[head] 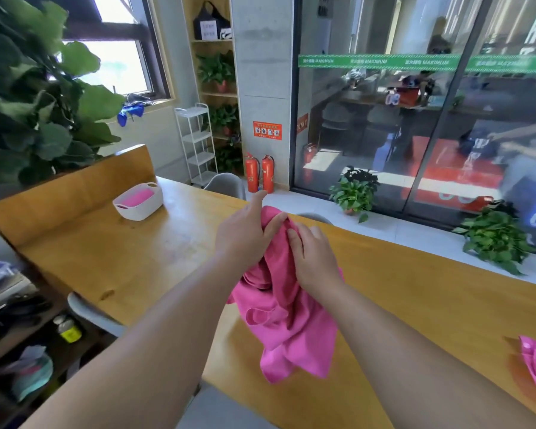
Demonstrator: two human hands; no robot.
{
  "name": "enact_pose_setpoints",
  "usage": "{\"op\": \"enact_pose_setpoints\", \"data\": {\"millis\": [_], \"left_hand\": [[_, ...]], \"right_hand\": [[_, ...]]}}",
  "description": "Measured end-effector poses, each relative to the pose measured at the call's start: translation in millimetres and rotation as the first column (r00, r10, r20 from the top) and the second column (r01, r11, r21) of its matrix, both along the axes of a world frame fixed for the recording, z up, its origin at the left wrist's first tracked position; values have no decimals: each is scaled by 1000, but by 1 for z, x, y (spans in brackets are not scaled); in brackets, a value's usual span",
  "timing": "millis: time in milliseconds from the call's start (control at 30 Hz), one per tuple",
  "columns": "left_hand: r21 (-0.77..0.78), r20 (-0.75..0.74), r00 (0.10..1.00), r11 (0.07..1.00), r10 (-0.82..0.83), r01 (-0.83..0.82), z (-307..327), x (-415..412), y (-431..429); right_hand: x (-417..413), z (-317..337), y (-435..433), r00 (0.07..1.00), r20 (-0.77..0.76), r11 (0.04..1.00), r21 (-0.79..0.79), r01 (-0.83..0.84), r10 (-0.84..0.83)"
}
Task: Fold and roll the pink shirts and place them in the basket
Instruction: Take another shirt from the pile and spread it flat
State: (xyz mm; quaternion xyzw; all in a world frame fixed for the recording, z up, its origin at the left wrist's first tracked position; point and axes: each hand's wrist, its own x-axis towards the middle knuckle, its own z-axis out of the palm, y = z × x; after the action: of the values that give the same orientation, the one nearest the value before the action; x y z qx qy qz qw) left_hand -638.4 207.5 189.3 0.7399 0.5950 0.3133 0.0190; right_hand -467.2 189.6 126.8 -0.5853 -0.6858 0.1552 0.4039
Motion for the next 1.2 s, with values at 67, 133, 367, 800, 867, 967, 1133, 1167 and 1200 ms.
{"op": "enact_pose_setpoints", "data": {"millis": [67,133,367,800,867,967,1133,1167,1200], "left_hand": [[-23,-34,999,1000,-9,8,-7,6,13],[-81,-64,997,996,-46,41,-18,15,30],[-455,-164,960,881,-227,131,-112,56,74],[-600,-284,865,781,-413,175,-258,118,31],[-617,-315,839,767,-444,174,-269,113,30],[-650,-353,786,737,-507,184,-281,99,38],[-660,-430,658,712,-618,238,-289,68,67],[-657,-454,628,714,-632,244,-289,58,73],[-654,-473,604,715,-642,248,-288,48,79]], "right_hand": [[10,-3,5,1000,-6,1000,-23,3,-3],[27,-8,11,1000,16,998,-62,26,-25],[144,-75,32,968,185,852,-465,239,-171],[215,-197,10,998,29,620,-783,55,-52],[212,-203,1,999,9,608,-793,39,-52],[207,-207,-9,998,13,623,-780,52,-67],[193,-208,-11,994,2,600,-797,65,-105],[188,-208,-11,994,-7,596,-801,61,-112],[182,-207,-11,993,-20,594,-803,53,-115]]}}
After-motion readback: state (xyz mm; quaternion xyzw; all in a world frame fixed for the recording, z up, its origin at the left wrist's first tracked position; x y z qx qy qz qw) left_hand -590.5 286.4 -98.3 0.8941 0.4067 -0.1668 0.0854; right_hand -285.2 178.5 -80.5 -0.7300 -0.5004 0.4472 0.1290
